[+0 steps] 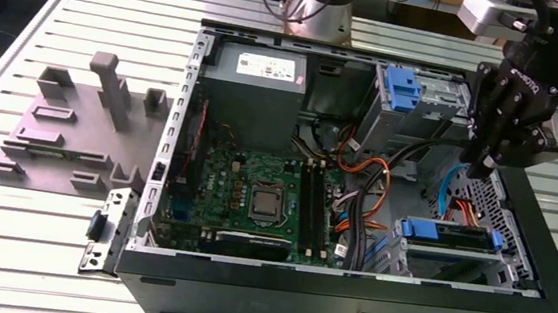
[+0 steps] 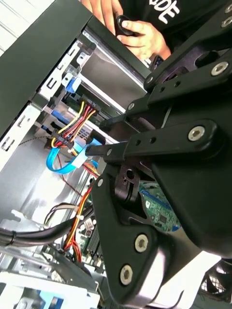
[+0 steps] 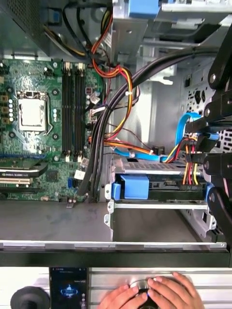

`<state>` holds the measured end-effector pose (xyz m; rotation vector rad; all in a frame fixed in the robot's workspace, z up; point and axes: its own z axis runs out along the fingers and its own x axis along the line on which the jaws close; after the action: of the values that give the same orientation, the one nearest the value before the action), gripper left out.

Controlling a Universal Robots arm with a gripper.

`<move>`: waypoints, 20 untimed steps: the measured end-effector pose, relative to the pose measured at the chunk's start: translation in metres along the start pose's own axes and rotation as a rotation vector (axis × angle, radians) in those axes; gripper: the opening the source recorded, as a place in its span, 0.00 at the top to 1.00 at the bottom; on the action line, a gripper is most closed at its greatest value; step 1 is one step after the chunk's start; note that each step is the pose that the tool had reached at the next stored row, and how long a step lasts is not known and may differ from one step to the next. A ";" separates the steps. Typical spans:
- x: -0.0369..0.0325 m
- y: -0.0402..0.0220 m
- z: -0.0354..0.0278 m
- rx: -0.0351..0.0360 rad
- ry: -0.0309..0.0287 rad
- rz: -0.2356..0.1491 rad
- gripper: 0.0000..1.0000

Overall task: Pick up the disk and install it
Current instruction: 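Insert the second disk wire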

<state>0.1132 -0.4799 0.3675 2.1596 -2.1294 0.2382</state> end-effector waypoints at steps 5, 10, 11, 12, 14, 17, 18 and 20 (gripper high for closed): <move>-0.0008 0.0001 0.0040 -0.0002 0.0164 -0.001 0.69; -0.0006 0.0000 0.0030 -0.0002 0.0167 -0.001 0.69; -0.0005 0.0000 0.0018 -0.0001 0.0165 -0.001 0.69; -0.0004 -0.0001 0.0003 -0.0002 0.0167 -0.001 0.69; -0.0006 -0.0002 -0.0022 -0.0003 0.0167 -0.001 0.69; -0.0022 -0.0003 -0.0041 -0.0003 0.0164 -0.001 0.69; -0.0031 -0.0003 -0.0046 -0.0003 0.0166 -0.001 0.69; -0.0051 -0.0004 -0.0053 -0.0007 0.0165 -0.001 0.69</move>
<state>0.1133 -0.4739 0.3718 2.1505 -2.1195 0.2543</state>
